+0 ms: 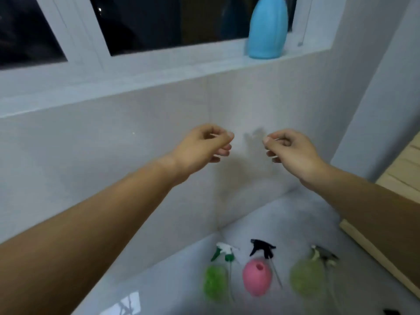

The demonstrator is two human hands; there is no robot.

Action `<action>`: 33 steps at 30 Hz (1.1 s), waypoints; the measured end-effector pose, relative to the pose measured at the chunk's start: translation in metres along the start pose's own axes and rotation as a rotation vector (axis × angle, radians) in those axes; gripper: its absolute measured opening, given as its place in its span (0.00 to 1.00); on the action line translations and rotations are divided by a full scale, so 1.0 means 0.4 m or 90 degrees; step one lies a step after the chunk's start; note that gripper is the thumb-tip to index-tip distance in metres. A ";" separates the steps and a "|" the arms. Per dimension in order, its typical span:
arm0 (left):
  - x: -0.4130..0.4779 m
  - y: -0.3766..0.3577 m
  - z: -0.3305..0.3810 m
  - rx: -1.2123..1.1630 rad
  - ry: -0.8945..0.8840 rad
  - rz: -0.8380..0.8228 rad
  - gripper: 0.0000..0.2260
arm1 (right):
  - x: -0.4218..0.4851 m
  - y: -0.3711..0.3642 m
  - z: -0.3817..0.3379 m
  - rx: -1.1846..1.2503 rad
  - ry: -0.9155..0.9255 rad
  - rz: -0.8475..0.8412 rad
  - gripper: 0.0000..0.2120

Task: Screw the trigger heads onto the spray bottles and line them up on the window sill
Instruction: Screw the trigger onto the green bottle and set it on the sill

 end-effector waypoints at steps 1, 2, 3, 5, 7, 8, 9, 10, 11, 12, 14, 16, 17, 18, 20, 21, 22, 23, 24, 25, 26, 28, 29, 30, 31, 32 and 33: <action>-0.020 -0.004 -0.074 0.000 0.037 -0.010 0.05 | -0.028 -0.032 0.040 -0.013 -0.030 -0.037 0.11; -0.040 -0.010 -0.150 -0.001 0.075 -0.023 0.05 | -0.057 -0.064 0.080 -0.032 -0.057 -0.074 0.12; -0.061 -0.014 -0.221 -0.005 0.112 -0.032 0.05 | -0.083 -0.094 0.116 -0.054 -0.080 -0.111 0.14; -0.099 -0.021 -0.349 -0.026 0.176 -0.041 0.07 | -0.122 -0.150 0.179 -0.092 -0.116 -0.175 0.16; -0.144 -0.036 -0.461 -0.040 0.239 -0.057 0.20 | -0.151 -0.203 0.248 -0.128 -0.150 -0.220 0.15; -0.167 -0.047 -0.510 -0.045 0.261 -0.065 0.29 | -0.160 -0.226 0.282 -0.149 -0.164 -0.242 0.15; -0.186 -0.057 -0.557 -0.046 0.278 -0.073 0.37 | -0.163 -0.247 0.317 -0.172 -0.179 -0.264 0.16; -0.203 -0.068 -0.606 -0.050 0.297 -0.084 0.42 | -0.162 -0.270 0.352 -0.198 -0.194 -0.292 0.18; -0.219 -0.077 -0.652 -0.058 0.317 -0.094 0.45 | -0.156 -0.292 0.387 -0.226 -0.209 -0.320 0.20; -0.232 -0.085 -0.693 -0.066 0.335 -0.103 0.48 | -0.147 -0.311 0.416 -0.253 -0.221 -0.341 0.21; -0.254 -0.104 -0.765 -0.085 0.366 -0.128 0.52 | -0.124 -0.340 0.475 -0.302 -0.233 -0.360 0.21; -0.264 -0.126 -0.833 -0.089 0.384 -0.167 0.53 | -0.095 -0.374 0.536 -0.345 -0.233 -0.377 0.21; -0.267 -0.137 -0.858 -0.079 0.380 -0.186 0.52 | -0.084 -0.387 0.562 -0.366 -0.232 -0.385 0.22; -0.269 -0.151 -0.880 -0.071 0.367 -0.203 0.50 | -0.074 -0.401 0.589 -0.392 -0.234 -0.397 0.24; -0.266 -0.177 -0.925 -0.060 0.328 -0.229 0.48 | -0.052 -0.432 0.643 -0.440 -0.248 -0.445 0.28; -0.263 -0.188 -0.937 -0.049 0.304 -0.230 0.49 | -0.047 -0.443 0.660 -0.458 -0.257 -0.468 0.30; -0.261 -0.199 -0.949 -0.038 0.284 -0.230 0.48 | -0.044 -0.456 0.676 -0.475 -0.262 -0.488 0.31; -0.258 -0.211 -0.964 -0.032 0.274 -0.225 0.47 | -0.043 -0.470 0.691 -0.497 -0.261 -0.506 0.31; -0.256 -0.222 -0.977 -0.025 0.264 -0.217 0.47 | -0.041 -0.482 0.704 -0.519 -0.260 -0.519 0.32; -0.255 -0.232 -0.994 -0.022 0.259 -0.204 0.48 | -0.040 -0.497 0.719 -0.536 -0.263 -0.529 0.32; -0.256 -0.239 -1.006 -0.019 0.256 -0.188 0.48 | -0.039 -0.510 0.734 -0.550 -0.269 -0.533 0.33; -0.257 -0.249 -1.024 -0.006 0.252 -0.159 0.51 | -0.039 -0.528 0.757 -0.563 -0.291 -0.525 0.32; -0.256 -0.252 -1.030 0.000 0.247 -0.145 0.52 | -0.039 -0.536 0.769 -0.563 -0.297 -0.511 0.31; -0.255 -0.253 -1.033 0.008 0.236 -0.133 0.52 | -0.039 -0.541 0.777 -0.561 -0.301 -0.497 0.29; -0.254 -0.255 -1.041 0.017 0.230 -0.122 0.50 | -0.039 -0.545 0.786 -0.559 -0.307 -0.485 0.29; -0.253 -0.257 -1.044 0.024 0.226 -0.113 0.49 | -0.039 -0.548 0.791 -0.553 -0.317 -0.470 0.28; -0.251 -0.260 -1.047 0.027 0.221 -0.104 0.47 | -0.039 -0.549 0.797 -0.545 -0.328 -0.454 0.28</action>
Point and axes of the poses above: each hand's wrist, its own x-axis towards the middle knuckle, its own y-axis out of the back of the hand, z = x × y, the point moved 1 cm from there along x, towards the middle knuckle, and after that the axes turned 3 degrees about -z, right-handed, at the moved point
